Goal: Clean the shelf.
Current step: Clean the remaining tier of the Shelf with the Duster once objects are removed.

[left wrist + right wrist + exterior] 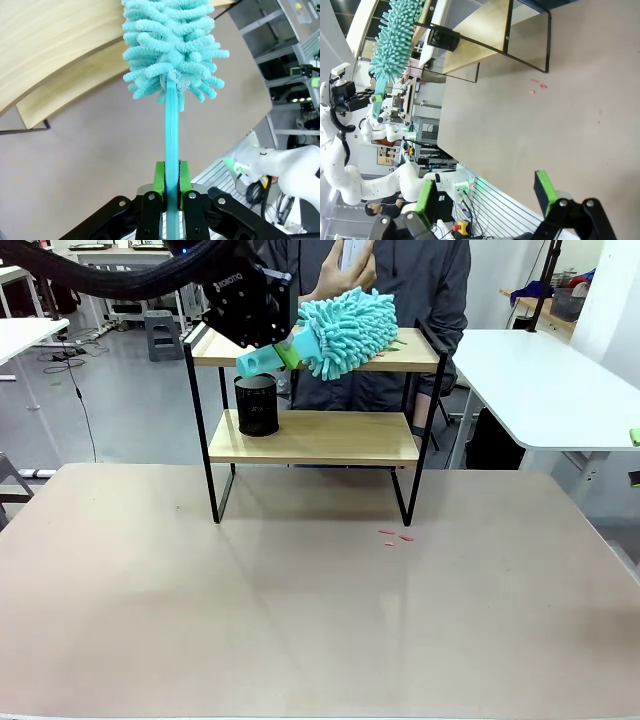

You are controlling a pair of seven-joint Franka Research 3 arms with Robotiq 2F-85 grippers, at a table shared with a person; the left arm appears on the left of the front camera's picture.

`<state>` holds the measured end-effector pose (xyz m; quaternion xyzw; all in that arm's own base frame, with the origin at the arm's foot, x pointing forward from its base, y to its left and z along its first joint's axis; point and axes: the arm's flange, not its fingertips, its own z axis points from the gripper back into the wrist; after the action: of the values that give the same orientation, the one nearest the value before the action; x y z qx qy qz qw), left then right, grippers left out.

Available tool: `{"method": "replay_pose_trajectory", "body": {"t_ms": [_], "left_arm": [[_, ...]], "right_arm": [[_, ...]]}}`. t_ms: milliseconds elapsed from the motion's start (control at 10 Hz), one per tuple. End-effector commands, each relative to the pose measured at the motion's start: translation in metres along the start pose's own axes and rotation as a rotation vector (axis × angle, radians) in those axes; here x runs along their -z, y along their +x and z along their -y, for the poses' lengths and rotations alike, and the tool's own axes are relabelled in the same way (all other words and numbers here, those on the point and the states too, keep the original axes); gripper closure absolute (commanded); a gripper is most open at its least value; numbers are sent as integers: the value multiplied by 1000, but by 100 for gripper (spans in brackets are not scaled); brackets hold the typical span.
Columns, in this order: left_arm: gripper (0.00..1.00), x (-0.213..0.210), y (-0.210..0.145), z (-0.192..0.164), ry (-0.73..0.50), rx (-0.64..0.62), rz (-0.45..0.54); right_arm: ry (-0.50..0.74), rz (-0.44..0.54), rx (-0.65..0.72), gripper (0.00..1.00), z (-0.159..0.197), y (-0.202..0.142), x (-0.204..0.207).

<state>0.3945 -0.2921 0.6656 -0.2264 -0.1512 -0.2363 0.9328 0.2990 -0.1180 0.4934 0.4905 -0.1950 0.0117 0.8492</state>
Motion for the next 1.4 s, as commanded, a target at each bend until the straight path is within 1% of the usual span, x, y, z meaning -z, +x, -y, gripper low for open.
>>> {"method": "replay_pose_trajectory", "body": {"t_ms": [0,200,400,500,700,800,900,1000,1100,1200,1300], "left_arm": [[100,-12,1,-3,2,69,-39],[100,-37,-13,-9,-37,168,-81],[100,-78,-46,-8,-141,340,-151],[100,-97,-65,-11,-166,402,-167],[100,-126,-91,-24,-305,432,-140],[100,-133,-98,-32,-323,412,-113],[100,-137,-99,-38,-289,375,-78],[100,-143,-102,-43,-317,352,-59],[100,-148,-104,-53,-275,298,2],[100,-155,-110,-70,-207,213,62],[100,-167,-125,-97,-143,102,107]], "right_arm": [[21,15,-25,0,0,1,2],[21,15,-25,0,0,1,2],[21,15,-25,0,0,1,2],[21,15,-25,0,0,1,2],[21,15,-25,0,0,1,2],[21,15,-25,0,0,1,2],[21,15,-25,0,0,1,2],[21,15,-25,0,0,1,2],[21,15,-25,0,0,1,2],[21,15,-25,0,0,1,2],[21,15,-25,0,0,1,2]]}}
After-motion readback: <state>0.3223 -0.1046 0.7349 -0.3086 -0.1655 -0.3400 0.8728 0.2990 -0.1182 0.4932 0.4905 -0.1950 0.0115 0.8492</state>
